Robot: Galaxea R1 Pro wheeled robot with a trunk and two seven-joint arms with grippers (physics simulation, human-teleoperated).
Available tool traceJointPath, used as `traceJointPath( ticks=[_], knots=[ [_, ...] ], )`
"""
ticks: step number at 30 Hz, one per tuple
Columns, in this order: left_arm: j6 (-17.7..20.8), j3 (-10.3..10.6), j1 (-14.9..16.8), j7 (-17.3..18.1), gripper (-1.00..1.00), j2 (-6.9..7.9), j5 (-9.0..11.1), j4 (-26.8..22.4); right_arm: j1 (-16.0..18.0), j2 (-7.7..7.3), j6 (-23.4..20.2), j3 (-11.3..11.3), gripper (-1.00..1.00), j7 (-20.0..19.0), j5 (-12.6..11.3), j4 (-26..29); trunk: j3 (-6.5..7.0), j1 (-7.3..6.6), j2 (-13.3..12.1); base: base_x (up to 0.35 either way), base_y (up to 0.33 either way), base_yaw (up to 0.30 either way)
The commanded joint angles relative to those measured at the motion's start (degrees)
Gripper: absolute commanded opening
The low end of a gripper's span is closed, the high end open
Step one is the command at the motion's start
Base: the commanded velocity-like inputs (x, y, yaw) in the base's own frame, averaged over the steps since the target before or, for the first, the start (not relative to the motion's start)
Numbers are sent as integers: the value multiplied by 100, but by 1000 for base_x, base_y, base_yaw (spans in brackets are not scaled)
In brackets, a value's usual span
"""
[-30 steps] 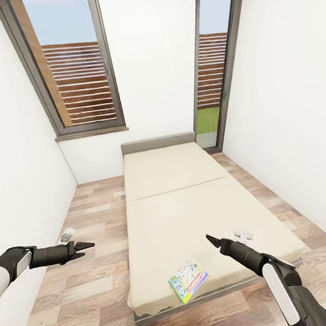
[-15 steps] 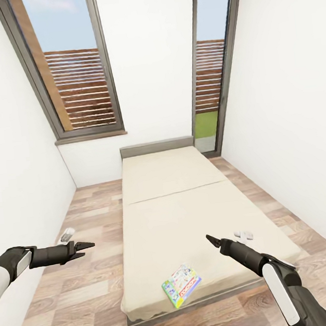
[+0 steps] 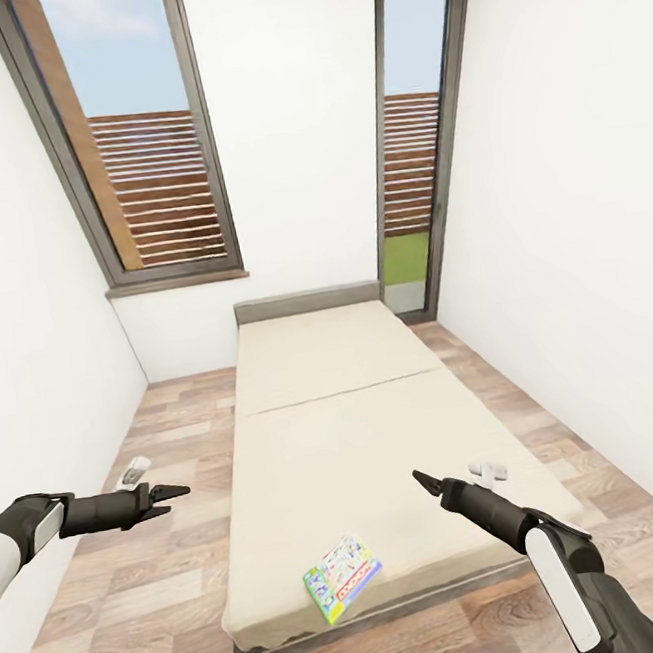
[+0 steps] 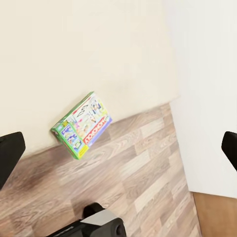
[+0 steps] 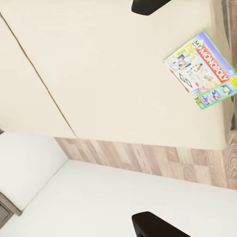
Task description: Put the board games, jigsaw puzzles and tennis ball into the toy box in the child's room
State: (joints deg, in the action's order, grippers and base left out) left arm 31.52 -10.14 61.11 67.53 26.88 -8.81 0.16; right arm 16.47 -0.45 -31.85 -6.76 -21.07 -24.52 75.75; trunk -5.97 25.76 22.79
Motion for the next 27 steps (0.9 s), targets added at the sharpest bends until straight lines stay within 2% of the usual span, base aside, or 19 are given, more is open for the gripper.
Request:
traceJointPath(
  ticks=[1, 8, 15, 27],
  knots=[
    [45, -49, 7, 17, 100, 1, -56, 2, 5, 1, -41, -9, 100, -11, -27, 3, -3, 2, 13, -163, -22, 0],
    [47, -50, 7, 26, 100, -27, -59, 2, 5, 1, -48, -9, 100, -11, -27, 3, 63, 2, 13, -226, -9, 0],
    [47, -56, 7, 37, 100, -33, -56, 2, 5, 1, -50, -9, 100, -10, -27, 7, 130, 2, 13, -73, -1, 28],
    [52, -51, 7, 10, 100, -39, -58, 2, 5, 1, -50, -9, 100, -2, -21, 9, 224, 2, 13, -6, -44, 171]
  ],
)
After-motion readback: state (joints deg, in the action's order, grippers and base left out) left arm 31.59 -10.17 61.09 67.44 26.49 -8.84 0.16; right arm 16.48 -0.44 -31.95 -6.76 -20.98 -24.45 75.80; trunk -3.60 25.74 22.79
